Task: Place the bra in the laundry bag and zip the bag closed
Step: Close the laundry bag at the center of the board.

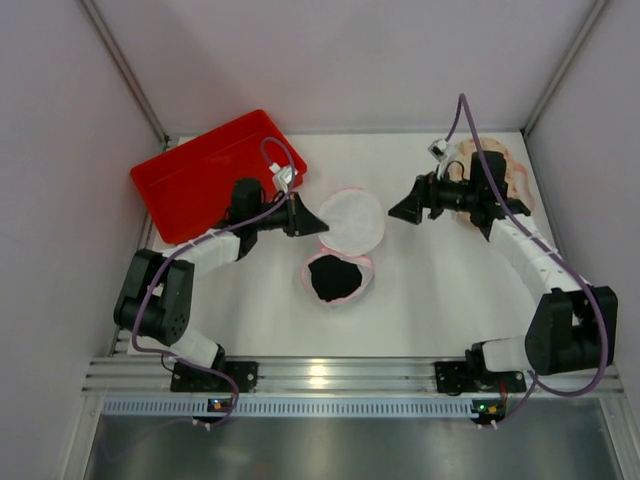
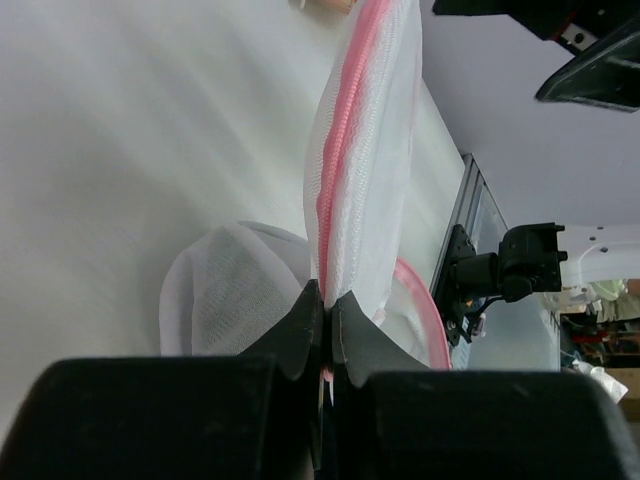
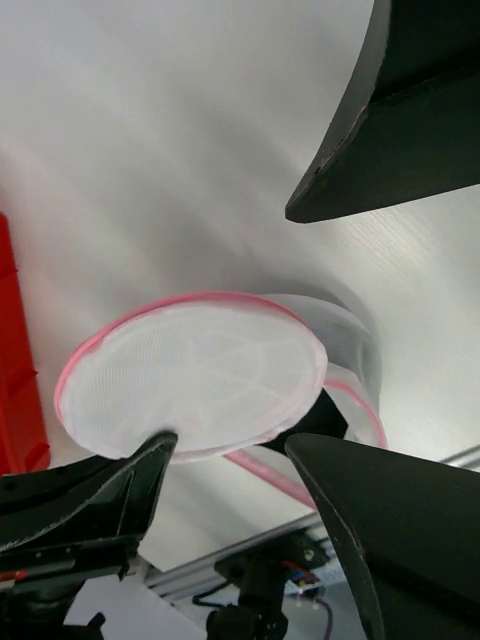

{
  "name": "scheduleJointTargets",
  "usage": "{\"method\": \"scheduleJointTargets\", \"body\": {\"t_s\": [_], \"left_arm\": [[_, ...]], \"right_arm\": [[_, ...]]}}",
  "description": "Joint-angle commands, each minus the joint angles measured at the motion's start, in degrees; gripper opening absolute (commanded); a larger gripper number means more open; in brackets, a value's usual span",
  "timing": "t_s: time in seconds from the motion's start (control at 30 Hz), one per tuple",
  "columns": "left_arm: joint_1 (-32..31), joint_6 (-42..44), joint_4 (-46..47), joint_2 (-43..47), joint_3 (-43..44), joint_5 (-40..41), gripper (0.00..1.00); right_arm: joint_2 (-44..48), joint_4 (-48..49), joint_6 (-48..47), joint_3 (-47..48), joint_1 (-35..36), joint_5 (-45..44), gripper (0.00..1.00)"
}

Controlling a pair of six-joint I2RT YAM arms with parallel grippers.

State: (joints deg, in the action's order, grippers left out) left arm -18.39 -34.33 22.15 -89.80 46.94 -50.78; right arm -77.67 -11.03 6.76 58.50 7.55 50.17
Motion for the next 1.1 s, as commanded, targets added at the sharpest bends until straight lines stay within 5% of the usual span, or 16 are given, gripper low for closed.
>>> {"method": "scheduleJointTargets", "body": {"t_s": [0.0,0.2,0.3,0.4,0.43,0.5,0.6,0.67,0.73,0.77,0.9,1.07], "left_arm": [[-0.2,3.2,6.1,1.0,2.9,-3.5,0.00],[-0.7,1.4,9.5,0.8,3.3,-4.6,0.00],[-0.9,0.0,9.9,0.6,4.2,-5.9,0.00],[-1.6,0.7,9.9,1.2,4.0,-6.5,0.00],[-1.7,0.8,9.9,1.4,3.9,-6.2,0.01],[-1.6,1.1,8.5,2.0,3.9,-5.2,0.21],[-0.6,2.2,4.0,4.3,5.3,-1.7,0.51],[1.2,3.9,-5.2,6.1,7.8,1.5,0.79],[3.2,9.0,-18.1,8.0,11.0,5.5,0.83],[3.7,12.2,-21.9,8.6,14.5,7.5,0.98],[6.8,16.1,-39.9,7.8,24.3,11.2,0.98],[15.1,5.5,-40.7,8.5,25.8,7.9,0.98]], "right_arm": [[0.8,-0.2,-10.6,-2.0,2.2,-1.4,0.86],[0.6,5.7,-11.3,-5.8,9.1,-1.9,0.74],[-0.3,6.6,-12.4,-5.3,11.3,-1.7,0.60],[-1.7,7.6,-12.3,-3.6,12.6,-1.4,0.40],[-2.0,7.5,-12.6,-3.1,12.7,-1.4,0.23],[-1.5,7.0,-14.5,-2.3,12.7,-2.4,0.01],[0.4,6.0,-16.3,-2.9,12.7,-5.7,0.00],[3.4,5.6,-18.3,-4.5,12.7,-10.2,0.00],[7.1,5.7,-20.6,-6.1,12.8,-14.0,0.00],[8.4,5.9,-21.3,-7.8,12.8,-18.1,0.00],[14.7,6.8,-24.3,-10.9,16.2,-31.6,0.00],[18.1,6.9,-28.6,-13.7,23.8,-46.8,0.00]]}}
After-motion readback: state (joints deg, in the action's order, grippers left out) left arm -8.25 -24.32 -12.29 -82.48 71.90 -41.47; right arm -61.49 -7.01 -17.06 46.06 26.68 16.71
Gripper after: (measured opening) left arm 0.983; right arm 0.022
